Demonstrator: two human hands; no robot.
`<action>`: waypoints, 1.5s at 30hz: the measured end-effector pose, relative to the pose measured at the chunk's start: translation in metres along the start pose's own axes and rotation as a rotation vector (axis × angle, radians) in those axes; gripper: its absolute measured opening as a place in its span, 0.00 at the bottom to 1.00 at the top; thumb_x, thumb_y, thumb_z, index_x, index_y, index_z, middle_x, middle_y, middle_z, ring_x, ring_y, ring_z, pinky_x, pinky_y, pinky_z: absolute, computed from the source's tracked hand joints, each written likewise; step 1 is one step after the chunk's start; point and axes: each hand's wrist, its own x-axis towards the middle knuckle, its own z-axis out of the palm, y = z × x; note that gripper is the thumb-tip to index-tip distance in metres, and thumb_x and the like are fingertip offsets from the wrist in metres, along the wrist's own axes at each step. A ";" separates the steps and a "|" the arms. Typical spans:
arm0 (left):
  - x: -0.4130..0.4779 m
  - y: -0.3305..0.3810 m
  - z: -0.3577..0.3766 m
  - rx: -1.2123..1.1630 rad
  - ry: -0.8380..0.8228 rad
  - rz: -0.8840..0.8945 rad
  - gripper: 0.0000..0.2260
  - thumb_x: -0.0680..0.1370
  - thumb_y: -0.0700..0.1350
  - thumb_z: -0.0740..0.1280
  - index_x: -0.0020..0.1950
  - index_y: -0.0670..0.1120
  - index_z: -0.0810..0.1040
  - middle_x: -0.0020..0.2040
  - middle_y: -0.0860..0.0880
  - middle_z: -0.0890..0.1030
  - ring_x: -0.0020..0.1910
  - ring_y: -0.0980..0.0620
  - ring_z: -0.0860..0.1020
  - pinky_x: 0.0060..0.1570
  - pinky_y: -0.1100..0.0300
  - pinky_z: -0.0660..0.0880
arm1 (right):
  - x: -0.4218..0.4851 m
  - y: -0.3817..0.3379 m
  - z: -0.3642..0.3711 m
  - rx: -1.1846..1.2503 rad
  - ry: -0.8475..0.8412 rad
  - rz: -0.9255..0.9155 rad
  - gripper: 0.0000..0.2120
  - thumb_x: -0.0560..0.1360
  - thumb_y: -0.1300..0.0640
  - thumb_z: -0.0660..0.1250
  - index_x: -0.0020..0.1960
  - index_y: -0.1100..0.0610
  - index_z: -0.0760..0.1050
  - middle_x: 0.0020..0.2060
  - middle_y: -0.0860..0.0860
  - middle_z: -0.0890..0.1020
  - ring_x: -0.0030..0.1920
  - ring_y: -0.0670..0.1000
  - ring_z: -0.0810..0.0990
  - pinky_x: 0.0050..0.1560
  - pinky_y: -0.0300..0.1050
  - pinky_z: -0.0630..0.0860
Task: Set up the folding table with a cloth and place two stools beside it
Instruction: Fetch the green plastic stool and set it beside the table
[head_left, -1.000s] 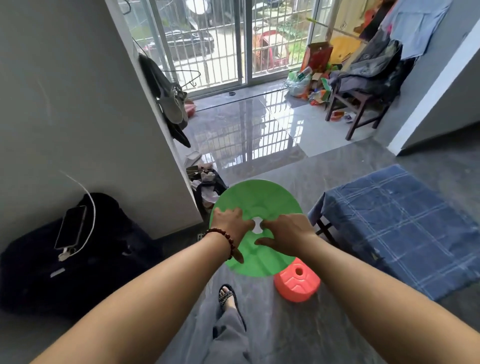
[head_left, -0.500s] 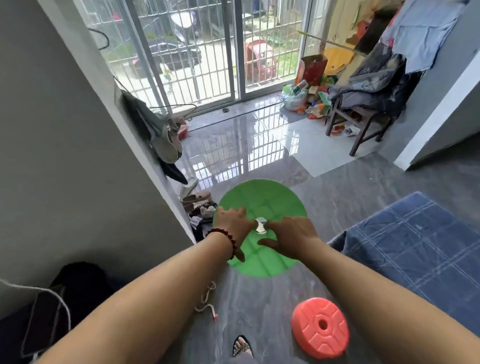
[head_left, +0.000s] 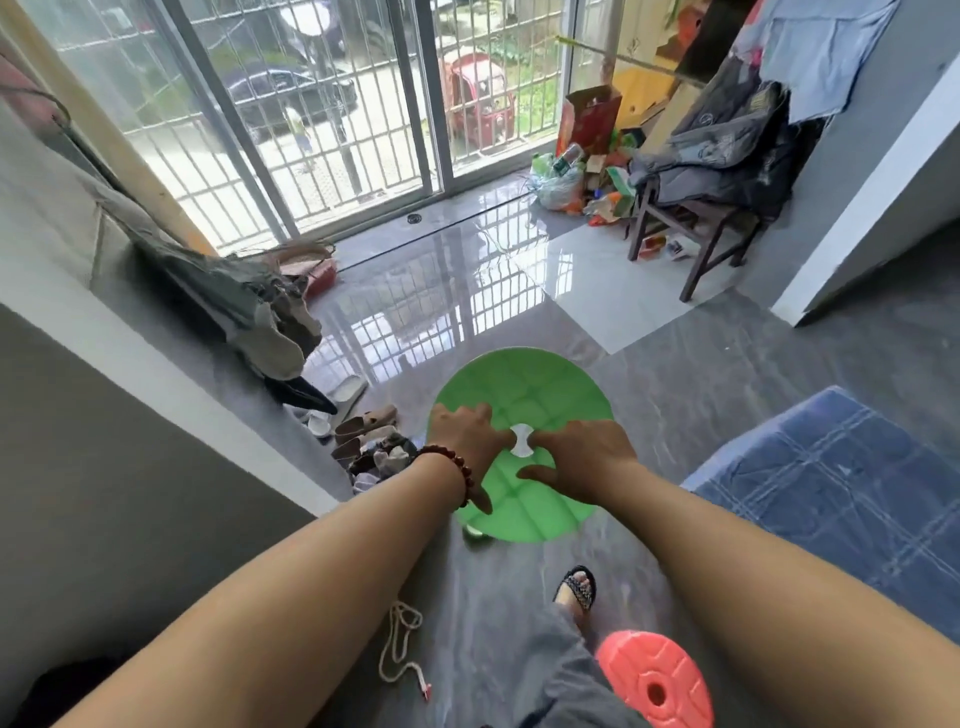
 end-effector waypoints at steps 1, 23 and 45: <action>0.014 -0.002 -0.007 -0.007 0.009 0.009 0.36 0.65 0.59 0.74 0.69 0.58 0.63 0.59 0.45 0.70 0.59 0.43 0.72 0.57 0.47 0.68 | 0.010 0.011 -0.001 0.003 -0.008 0.008 0.26 0.74 0.31 0.55 0.67 0.41 0.68 0.58 0.50 0.80 0.57 0.54 0.78 0.44 0.44 0.67; 0.290 0.036 -0.142 0.124 0.041 0.227 0.36 0.66 0.64 0.71 0.71 0.60 0.61 0.64 0.47 0.68 0.62 0.45 0.69 0.60 0.46 0.66 | 0.132 0.260 -0.011 0.074 -0.058 0.245 0.24 0.74 0.32 0.56 0.65 0.42 0.69 0.54 0.51 0.81 0.54 0.56 0.80 0.41 0.44 0.65; 0.553 0.042 -0.252 0.302 0.156 0.572 0.34 0.67 0.65 0.69 0.70 0.61 0.62 0.63 0.46 0.68 0.61 0.44 0.70 0.57 0.46 0.67 | 0.258 0.445 -0.014 0.182 -0.074 0.632 0.26 0.74 0.32 0.55 0.67 0.42 0.68 0.54 0.55 0.81 0.54 0.57 0.80 0.48 0.46 0.72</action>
